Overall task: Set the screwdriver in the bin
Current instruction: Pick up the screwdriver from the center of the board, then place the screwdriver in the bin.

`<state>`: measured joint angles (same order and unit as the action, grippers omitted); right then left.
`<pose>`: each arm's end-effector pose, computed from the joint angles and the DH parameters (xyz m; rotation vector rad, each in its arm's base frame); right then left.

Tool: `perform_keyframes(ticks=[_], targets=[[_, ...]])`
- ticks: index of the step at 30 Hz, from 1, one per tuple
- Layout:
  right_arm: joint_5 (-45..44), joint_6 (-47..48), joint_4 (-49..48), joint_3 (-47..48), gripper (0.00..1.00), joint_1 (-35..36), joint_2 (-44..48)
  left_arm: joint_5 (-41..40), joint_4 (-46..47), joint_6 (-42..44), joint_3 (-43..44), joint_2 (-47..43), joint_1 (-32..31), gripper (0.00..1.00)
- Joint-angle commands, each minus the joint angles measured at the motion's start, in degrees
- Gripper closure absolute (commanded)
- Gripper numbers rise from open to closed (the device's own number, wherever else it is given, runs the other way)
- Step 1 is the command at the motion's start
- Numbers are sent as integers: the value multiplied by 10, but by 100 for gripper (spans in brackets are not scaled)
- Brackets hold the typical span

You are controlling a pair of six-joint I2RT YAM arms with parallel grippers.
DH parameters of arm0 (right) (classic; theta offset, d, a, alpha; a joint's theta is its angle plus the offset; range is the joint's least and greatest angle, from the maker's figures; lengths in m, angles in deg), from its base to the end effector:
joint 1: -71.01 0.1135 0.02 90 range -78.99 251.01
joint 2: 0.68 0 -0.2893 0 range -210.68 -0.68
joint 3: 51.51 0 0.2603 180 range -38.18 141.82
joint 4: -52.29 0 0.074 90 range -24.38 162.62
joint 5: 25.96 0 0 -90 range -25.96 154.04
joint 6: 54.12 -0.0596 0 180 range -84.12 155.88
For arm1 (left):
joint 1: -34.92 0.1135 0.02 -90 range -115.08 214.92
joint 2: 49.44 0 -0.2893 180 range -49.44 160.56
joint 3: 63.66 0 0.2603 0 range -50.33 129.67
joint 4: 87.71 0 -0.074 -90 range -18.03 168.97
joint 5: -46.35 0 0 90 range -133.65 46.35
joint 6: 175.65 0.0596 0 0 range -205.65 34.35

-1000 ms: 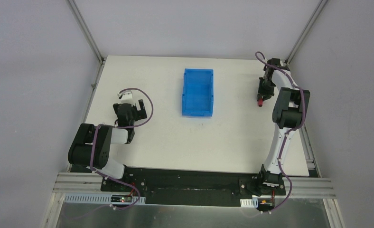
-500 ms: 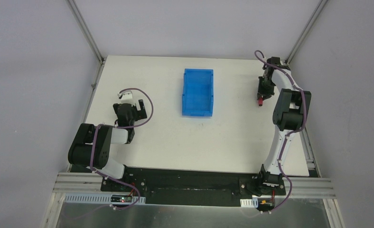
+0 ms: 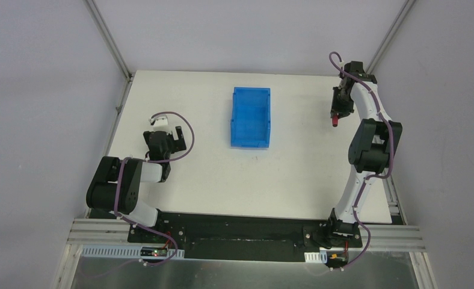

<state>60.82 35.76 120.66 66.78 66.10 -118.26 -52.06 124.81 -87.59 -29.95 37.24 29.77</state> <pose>0.4630 -0.0431 0.2497 0.1361 2.7494 -0.1000 0.2842 -0.0169 0.1481 -0.0442 1.9236 0.0585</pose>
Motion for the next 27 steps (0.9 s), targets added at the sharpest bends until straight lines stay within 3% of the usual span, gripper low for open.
perform_keyframes(ticks=[1,15,27], targets=[[-14,-19,36,42,86,10,48,6,14,4,9,-5,3,1],[-8,-64,87,90,85,48,81,6,14,4,9,-5,3,1],[13,-152,97,114,85,131,104,6,15,4,9,-5,3,1]])
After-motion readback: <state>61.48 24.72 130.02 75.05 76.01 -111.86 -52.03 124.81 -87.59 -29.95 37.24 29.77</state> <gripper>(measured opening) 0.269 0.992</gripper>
